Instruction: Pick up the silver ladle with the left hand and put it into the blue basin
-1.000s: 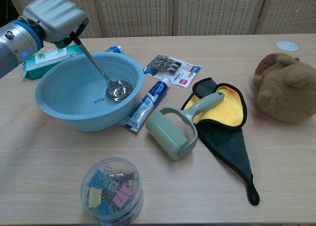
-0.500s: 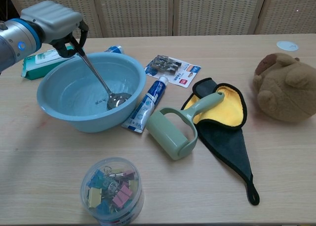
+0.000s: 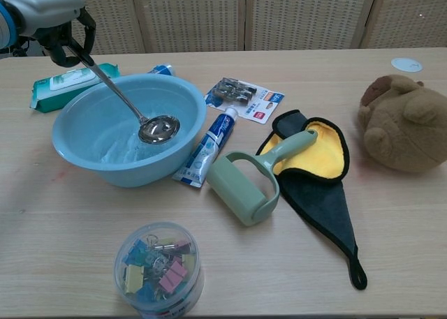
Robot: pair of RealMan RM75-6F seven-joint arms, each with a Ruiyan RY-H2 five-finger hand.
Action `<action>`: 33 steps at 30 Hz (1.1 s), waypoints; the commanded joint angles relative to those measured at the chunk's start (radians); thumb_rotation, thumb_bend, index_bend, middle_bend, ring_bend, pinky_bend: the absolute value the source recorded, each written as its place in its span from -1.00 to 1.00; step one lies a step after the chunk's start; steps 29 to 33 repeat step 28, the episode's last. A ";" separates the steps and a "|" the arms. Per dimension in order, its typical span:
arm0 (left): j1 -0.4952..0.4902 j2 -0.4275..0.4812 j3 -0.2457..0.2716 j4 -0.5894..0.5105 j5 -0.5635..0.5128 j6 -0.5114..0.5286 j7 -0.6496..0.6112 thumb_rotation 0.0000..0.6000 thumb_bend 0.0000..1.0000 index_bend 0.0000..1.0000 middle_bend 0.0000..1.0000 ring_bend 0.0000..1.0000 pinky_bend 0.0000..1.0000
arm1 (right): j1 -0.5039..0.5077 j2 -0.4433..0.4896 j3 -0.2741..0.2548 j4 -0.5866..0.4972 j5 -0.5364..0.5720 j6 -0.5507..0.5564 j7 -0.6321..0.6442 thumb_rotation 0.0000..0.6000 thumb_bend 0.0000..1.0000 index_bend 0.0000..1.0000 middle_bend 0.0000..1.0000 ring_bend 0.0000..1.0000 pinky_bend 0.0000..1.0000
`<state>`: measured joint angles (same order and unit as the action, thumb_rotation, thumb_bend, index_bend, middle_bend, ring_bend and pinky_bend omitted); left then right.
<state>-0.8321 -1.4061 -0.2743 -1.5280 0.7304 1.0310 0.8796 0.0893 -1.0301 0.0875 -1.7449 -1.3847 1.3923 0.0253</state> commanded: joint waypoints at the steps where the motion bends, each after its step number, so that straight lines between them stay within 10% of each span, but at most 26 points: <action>1: 0.001 0.022 0.004 -0.018 -0.007 -0.003 -0.017 1.00 0.22 0.74 0.84 0.60 0.49 | 0.000 -0.002 0.000 0.000 -0.001 0.001 -0.003 1.00 -1.00 -1.00 -1.00 -1.00 -1.00; 33: -0.019 0.106 0.052 -0.080 -0.018 0.026 -0.086 1.00 0.21 0.74 0.84 0.60 0.49 | -0.002 -0.002 0.000 -0.003 0.002 0.005 -0.008 1.00 -1.00 -1.00 -1.00 -1.00 -1.00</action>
